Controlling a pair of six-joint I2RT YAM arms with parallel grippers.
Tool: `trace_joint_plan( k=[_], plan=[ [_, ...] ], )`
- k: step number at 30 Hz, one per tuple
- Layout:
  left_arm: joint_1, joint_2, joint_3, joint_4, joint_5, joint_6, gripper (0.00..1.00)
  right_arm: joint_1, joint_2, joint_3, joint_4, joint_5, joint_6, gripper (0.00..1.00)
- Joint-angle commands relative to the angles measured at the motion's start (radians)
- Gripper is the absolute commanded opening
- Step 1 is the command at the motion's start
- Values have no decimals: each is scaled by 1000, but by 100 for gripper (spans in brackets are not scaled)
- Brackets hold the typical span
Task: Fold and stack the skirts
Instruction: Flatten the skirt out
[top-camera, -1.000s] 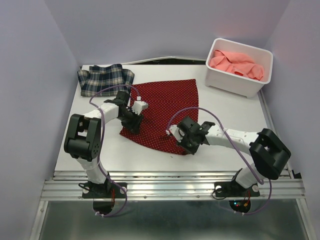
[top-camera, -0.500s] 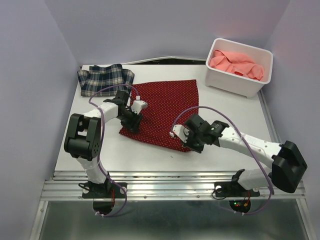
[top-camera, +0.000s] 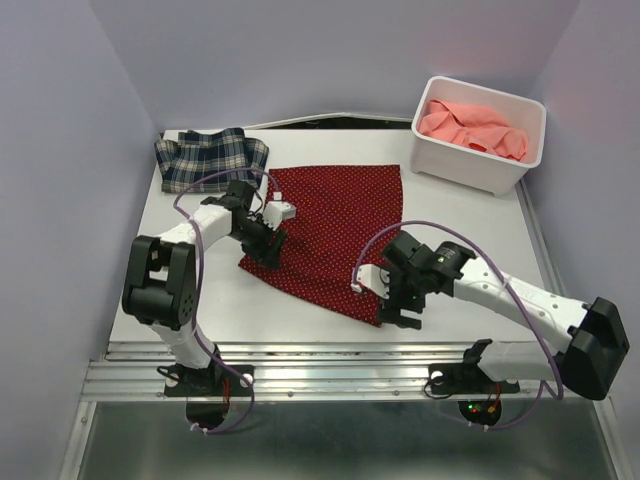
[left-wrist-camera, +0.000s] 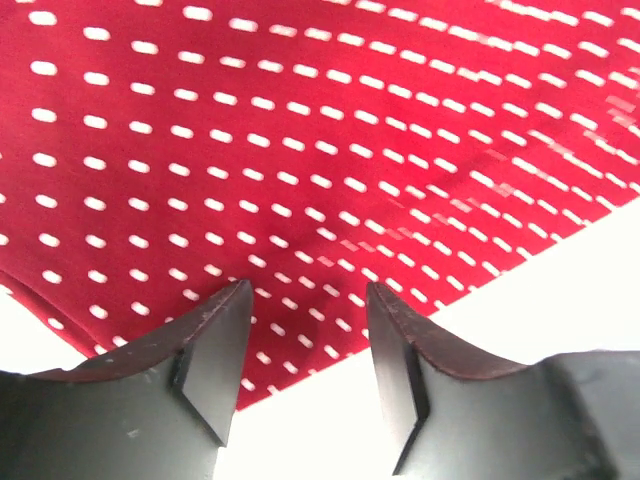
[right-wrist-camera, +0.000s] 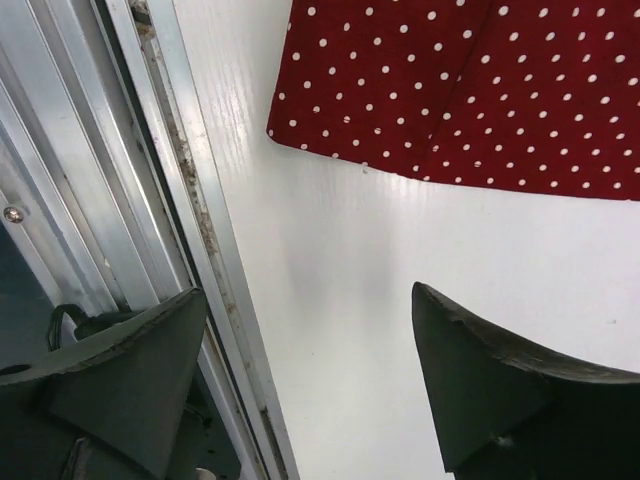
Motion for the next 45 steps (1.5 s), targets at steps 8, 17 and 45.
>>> trace_joint_plan(
  k=[8, 17, 45],
  plan=[
    [-11, -213, 52, -15, -73, 24, 59, -106, 239, 248, 200, 9, 139, 75],
    [-12, -89, -53, 63, -287, 93, 51, -129, 527, 292, 309, -42, 211, 64],
    [-150, -329, 162, -350, 18, 383, 57, -262, 269, 404, 245, -64, -134, 62]
  ],
)
